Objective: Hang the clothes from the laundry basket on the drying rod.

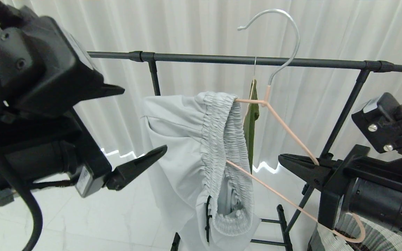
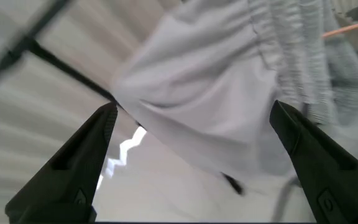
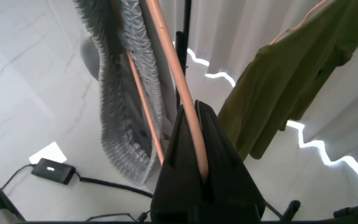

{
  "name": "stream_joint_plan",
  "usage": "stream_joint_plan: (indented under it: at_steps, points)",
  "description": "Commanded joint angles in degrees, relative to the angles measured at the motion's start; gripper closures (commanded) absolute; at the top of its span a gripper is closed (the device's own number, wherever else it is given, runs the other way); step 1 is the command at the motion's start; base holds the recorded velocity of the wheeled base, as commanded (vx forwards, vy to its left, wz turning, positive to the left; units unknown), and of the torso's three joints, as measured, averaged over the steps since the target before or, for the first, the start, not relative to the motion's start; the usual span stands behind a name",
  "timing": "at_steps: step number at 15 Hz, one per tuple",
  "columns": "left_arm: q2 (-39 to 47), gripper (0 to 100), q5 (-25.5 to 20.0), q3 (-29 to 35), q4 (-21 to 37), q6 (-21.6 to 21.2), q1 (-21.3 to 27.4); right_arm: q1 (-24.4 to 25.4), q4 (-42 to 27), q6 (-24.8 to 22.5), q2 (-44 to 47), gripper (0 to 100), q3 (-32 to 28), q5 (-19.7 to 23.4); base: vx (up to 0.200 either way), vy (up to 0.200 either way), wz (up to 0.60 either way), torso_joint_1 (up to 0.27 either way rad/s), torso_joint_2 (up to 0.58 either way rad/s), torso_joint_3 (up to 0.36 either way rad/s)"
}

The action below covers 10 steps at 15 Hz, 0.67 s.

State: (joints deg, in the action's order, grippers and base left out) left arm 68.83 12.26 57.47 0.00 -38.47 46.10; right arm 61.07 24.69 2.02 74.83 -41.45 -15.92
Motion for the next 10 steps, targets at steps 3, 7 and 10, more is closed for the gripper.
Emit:
stream_joint_plan:
  at_steps: [3, 7, 10]
  points:
    - [1.13, 0, -8.22, -5.61, -10.11, -7.67, -7.08, 0.54, -0.16, -0.27, 0.14, 100, -0.65, 0.19, 0.000, 0.000, 0.00, 0.000, 0.00, 0.000]
    - [2.36, 0, -10.51, -5.44, -10.55, -9.16, -6.99, 3.17, -0.25, -0.88, 0.50, 100, -0.65, 0.28, 0.000, 0.000, 0.00, 0.000, 0.00, 0.000]
    - [2.63, 0, -11.21, -5.52, -10.55, -9.95, -6.64, 4.67, -1.31, -2.46, 0.50, 100, -0.48, 0.28, 0.000, 0.000, 0.00, 0.000, 0.00, 0.000]
